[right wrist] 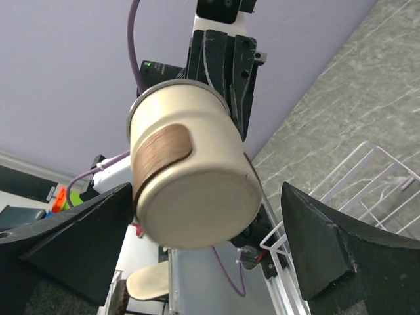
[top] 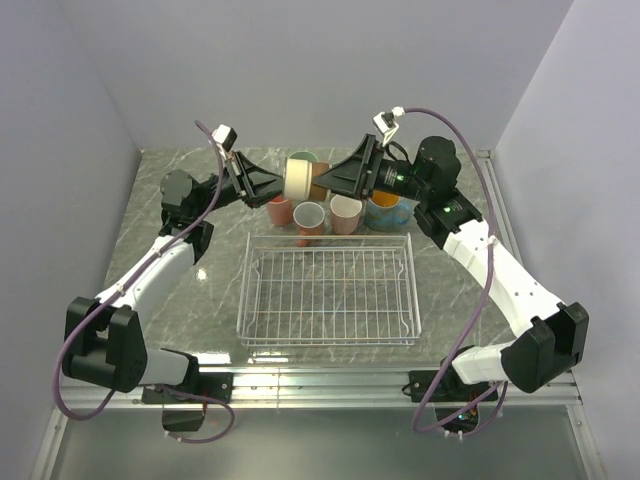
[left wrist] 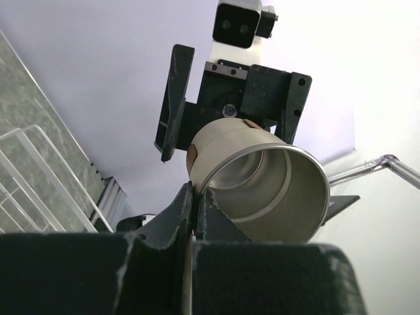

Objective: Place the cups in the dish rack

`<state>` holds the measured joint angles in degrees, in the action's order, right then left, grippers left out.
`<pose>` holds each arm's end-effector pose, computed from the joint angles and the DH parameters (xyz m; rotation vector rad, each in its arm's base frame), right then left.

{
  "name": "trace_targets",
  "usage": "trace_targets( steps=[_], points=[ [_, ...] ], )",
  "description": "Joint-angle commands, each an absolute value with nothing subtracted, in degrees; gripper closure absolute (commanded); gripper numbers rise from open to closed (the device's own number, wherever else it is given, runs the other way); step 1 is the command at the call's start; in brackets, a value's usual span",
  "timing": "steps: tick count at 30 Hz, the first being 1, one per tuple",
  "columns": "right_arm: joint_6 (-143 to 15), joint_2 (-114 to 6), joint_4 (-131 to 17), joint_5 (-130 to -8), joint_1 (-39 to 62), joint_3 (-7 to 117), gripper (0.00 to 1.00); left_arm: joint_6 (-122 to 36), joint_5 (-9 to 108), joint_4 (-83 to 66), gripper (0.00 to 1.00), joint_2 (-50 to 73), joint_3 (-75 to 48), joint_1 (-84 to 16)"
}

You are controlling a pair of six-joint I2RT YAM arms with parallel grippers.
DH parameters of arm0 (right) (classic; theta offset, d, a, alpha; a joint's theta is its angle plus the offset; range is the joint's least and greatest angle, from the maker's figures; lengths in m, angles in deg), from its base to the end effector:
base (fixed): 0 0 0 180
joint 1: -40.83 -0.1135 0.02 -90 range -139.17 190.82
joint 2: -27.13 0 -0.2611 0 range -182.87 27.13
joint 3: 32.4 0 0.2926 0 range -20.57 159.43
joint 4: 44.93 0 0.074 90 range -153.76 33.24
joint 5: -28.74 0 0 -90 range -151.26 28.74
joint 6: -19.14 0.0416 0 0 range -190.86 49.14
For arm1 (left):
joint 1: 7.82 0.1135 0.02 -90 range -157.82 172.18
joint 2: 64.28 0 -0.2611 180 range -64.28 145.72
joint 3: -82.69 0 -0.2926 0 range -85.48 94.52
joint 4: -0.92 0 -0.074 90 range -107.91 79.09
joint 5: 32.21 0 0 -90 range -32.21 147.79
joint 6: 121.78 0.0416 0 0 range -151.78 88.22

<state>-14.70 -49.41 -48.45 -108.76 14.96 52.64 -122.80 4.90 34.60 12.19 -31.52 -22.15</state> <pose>0.3018 0.1805 0.4195 -0.3268 1.7639 1.6948 0.3190 -0.1157 0.3518 -0.0416 1.6763 -2.0148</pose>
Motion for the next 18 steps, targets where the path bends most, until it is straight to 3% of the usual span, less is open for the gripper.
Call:
trace_targets(
  steps=[1,6,9,10,12,13,16,18],
  points=[
    [-18.0,-50.0,-48.1,-108.4,13.2,57.2,0.00,-126.5,2.9,42.4,1.00,12.4,-31.5,-22.9],
    [-19.7,-50.0,-50.3,-106.6,12.0,58.4,0.00,-126.9,3.3,42.3,1.00,13.0,-32.1,-23.9],
    [-19.4,-49.4,-49.5,-106.2,12.1,57.8,0.09,-127.3,2.8,42.7,0.99,14.3,-31.8,-24.9],
    [-19.3,-49.3,-49.3,-106.3,12.1,57.7,0.25,-127.2,2.4,42.7,1.00,14.6,-31.7,-25.1],
    [-19.2,-49.1,-48.9,-106.5,12.0,57.5,0.42,-126.0,2.2,40.8,1.00,15.2,-31.8,-25.6],
    [-19.3,-48.7,-49.2,-106.3,12.1,57.4,0.57,-125.2,2.2,39.5,1.00,15.2,-31.9,-25.6],
    [-20.0,-47.6,-50.3,-105.6,12.1,56.7,0.77,-121.0,2.4,33.0,1.00,14.7,-31.6,-25.5],
    [-20.5,-47.0,-50.9,-105.2,12.1,56.2,0.84,-118.0,2.9,30.0,0.99,14.4,-31.4,-25.6]
  ],
)
